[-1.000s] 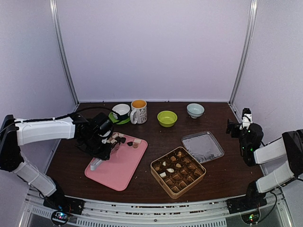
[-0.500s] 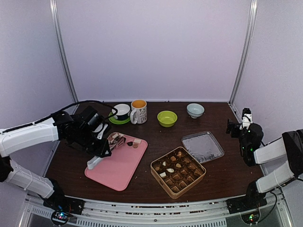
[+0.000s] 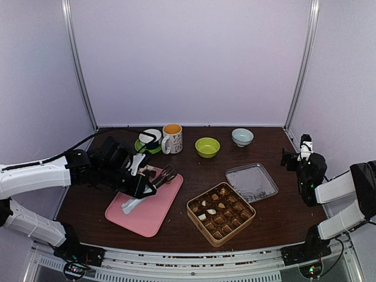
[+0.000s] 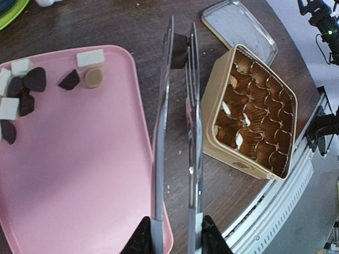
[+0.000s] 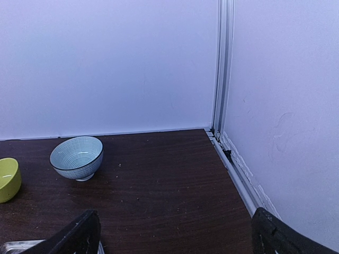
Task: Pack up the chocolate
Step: Place the fake chocolate in the empty pocket of the box.
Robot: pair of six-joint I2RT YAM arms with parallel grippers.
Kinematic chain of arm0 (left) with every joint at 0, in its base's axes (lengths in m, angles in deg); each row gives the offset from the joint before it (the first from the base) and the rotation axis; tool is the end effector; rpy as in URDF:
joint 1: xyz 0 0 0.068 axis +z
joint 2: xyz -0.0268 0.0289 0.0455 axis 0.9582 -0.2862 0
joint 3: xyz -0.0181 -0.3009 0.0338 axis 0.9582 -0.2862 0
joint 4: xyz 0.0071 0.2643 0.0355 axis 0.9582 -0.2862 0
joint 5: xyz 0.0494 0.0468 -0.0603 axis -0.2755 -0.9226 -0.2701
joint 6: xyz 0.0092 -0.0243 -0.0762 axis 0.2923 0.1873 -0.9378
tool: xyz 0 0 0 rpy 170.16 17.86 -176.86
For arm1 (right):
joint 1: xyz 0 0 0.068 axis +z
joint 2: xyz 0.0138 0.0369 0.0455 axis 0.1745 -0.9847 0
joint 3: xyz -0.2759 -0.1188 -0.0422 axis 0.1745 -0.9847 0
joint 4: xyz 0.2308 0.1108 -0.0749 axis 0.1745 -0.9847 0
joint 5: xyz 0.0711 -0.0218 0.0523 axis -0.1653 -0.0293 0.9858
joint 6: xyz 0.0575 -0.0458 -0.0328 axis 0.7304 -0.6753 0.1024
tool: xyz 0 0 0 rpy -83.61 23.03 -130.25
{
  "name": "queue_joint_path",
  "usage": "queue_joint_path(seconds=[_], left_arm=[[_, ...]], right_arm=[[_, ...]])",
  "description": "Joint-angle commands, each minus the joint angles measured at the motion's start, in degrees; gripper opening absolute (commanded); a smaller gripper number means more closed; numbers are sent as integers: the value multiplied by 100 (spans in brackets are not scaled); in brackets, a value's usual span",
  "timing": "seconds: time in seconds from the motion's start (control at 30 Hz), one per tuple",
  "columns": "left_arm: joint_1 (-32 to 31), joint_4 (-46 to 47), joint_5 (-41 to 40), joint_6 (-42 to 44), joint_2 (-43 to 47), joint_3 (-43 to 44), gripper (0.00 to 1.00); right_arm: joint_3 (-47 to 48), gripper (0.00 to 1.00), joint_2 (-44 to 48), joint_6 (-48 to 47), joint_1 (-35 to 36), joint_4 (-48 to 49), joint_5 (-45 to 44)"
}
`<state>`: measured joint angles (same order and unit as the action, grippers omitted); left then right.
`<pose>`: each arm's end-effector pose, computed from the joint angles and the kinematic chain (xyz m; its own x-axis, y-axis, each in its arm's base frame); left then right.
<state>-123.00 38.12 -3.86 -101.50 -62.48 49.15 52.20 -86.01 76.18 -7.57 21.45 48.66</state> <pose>0.1623 -0.2080 0.2565 -0.8711 0.1587 -0.4647 0.3942 0.7902 -0.4693 0.2640 0.0069 0.1960 -0.0464 0.0268 -0.9986 0.0235 0.9994 0.0257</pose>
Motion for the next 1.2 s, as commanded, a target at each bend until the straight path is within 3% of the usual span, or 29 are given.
queue_joint_path(seconds=[0.0,0.37,0.67,1.17], left_arm=[[-201,987,349,173,-376,213,26],[-810,1379,602,522,-2075,1516,26],[-1213,806,947,966,-3102,2360,26],[-1295,650,948,1031,-3709,2735,29]], right_arm=[[85,100,-9,-33,-9,75,32],[83,100,-12,-33,-11,70,32],[86,100,-7,-33,-5,75,38],[81,100,-8,-33,-11,75,33]])
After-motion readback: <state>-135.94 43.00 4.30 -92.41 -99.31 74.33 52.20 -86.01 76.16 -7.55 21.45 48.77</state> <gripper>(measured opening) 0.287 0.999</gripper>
